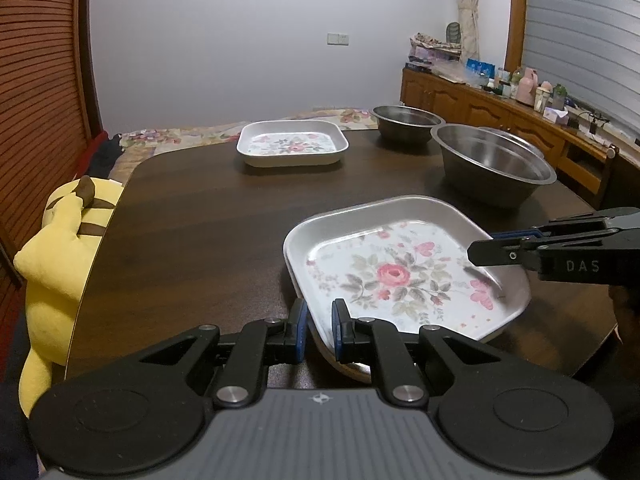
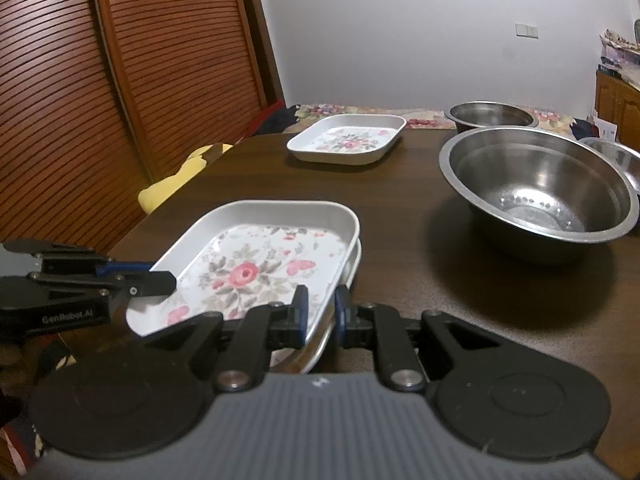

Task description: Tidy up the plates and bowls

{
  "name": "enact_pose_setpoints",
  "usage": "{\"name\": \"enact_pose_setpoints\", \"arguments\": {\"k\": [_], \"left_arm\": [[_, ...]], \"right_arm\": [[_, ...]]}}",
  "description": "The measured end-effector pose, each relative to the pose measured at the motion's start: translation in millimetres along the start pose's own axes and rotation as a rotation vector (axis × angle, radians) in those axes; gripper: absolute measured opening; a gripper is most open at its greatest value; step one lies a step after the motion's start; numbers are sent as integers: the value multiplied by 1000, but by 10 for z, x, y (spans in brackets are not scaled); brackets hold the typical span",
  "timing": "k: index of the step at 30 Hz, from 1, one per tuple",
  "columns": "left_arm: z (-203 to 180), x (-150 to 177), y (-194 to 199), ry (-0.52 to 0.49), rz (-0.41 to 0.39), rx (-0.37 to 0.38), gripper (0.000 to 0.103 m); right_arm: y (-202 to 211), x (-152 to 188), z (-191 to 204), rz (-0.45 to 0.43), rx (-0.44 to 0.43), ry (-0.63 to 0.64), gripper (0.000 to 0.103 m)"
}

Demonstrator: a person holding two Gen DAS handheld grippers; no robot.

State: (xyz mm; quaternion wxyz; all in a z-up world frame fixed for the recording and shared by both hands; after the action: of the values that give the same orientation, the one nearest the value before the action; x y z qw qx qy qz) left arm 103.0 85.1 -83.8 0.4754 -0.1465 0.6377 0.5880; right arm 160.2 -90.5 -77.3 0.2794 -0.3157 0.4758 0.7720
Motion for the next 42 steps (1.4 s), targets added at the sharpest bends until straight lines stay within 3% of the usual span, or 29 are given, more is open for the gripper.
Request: {"name": "enact_pose_setpoints", "arguments": {"k": [27,42], "left_arm": [[29,0,1,32,-9,6,14],[47,-305,142,19,-83,4,14]], "right_arm": [[-31,56,-72,34,-14,-35,18],[378,-362,-50,-87,-26,-18,18]]}}
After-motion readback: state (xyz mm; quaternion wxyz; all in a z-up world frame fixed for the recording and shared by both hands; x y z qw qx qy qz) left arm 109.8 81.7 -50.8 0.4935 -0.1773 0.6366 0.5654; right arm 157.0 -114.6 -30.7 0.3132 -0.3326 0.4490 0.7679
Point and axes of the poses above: each gripper's, at about its wrist camera, not at the fingertips, and y roughly against the way its jaws point, z to its left, x to its underside, the point moved 4 cm from there along -y, roughly the way its jaws point, and after that the axes turned 12 degrees about -y, right-handed, at the moved point
